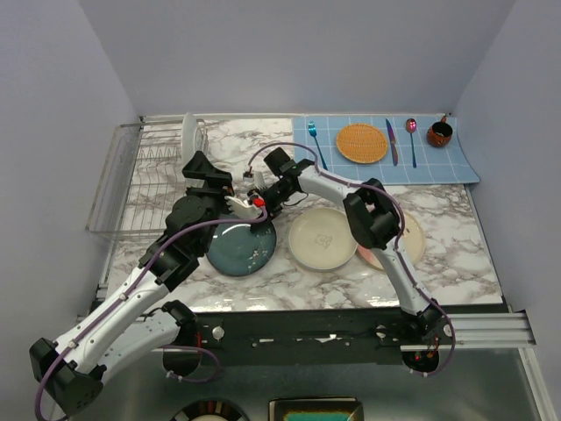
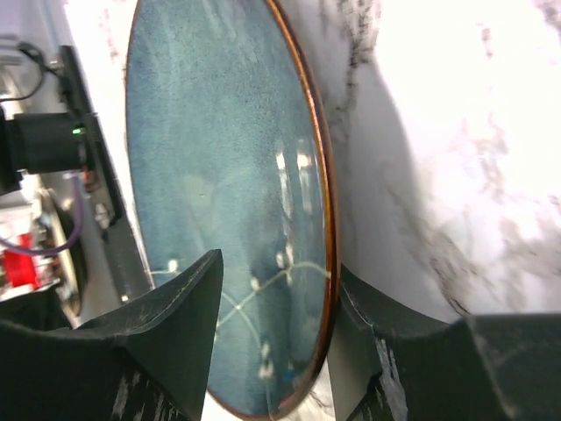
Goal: Unload the plates from the dish rack
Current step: Place the plate at the center of the board.
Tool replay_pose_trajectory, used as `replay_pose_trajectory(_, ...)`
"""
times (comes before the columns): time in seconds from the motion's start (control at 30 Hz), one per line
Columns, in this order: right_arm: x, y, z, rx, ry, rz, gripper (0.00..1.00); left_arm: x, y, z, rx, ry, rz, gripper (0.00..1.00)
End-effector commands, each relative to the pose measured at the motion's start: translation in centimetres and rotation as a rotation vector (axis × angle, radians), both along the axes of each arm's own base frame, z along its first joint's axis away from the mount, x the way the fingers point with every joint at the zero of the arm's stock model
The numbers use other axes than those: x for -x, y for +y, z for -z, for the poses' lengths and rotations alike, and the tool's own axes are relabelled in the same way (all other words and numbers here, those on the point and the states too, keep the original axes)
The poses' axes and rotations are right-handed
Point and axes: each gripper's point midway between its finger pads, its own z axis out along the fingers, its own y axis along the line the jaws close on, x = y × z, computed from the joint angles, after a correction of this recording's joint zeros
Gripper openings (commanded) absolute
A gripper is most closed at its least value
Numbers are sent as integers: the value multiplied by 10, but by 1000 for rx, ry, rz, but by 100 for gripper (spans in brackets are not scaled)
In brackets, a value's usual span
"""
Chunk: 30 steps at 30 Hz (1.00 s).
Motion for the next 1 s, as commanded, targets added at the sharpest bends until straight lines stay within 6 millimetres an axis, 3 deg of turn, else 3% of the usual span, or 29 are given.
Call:
replay_pose_trajectory(0.0, -29, -21, 25, 157, -177, 46, 56, 3, 3, 3, 6, 8, -2, 94)
replay_pose_trajectory(0.47, -36, -28, 9, 189, -236, 78, 56, 4, 4, 3, 9, 4, -4, 95)
replay_pose_trajectory(0.73, -41, -36, 12, 233, -269, 93, 56, 5, 5, 1, 11, 2, -7, 95)
replay_pose_trajectory(0.97, -45, -37, -10, 223, -315, 115, 56, 6, 7, -1, 58, 12, -14, 95)
